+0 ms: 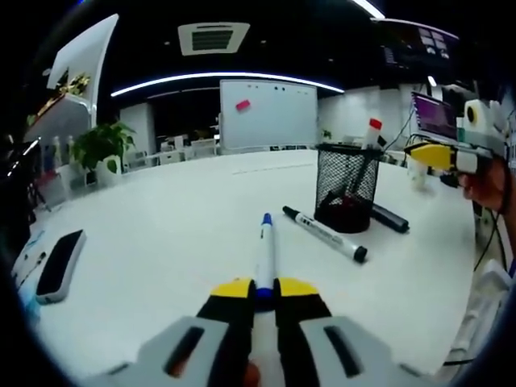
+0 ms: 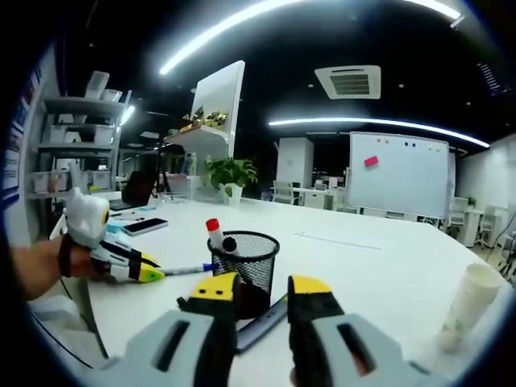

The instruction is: Place the scattered laser pointers and whiteboard markers into the pen holder and stack the scattered paper cups together

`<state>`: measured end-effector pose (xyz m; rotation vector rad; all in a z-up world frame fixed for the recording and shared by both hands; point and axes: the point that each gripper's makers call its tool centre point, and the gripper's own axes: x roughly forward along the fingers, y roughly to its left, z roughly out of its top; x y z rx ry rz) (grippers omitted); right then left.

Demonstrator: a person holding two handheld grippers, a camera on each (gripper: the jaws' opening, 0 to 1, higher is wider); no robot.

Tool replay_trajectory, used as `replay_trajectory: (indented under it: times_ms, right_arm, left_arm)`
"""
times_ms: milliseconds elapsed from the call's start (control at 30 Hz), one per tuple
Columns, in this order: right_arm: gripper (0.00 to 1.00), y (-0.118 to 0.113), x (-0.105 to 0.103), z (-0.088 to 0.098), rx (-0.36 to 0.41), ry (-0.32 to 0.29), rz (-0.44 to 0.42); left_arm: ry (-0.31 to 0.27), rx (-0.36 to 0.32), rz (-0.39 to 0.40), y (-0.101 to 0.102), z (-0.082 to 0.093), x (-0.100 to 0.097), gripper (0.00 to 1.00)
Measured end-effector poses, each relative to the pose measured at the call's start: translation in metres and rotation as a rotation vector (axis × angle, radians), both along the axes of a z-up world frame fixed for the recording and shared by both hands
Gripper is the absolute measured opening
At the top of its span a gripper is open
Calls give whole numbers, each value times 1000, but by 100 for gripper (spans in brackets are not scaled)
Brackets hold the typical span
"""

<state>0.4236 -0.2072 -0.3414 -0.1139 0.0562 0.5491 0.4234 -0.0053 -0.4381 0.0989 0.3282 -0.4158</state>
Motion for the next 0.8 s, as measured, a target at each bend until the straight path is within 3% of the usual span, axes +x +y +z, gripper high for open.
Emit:
replay_trajectory:
  times_ms: [800]
  right_arm:
    - [24, 2, 0, -10, -18, 24, 9]
  left_arm:
    - [-91, -29, -6, 1, 22, -4, 11]
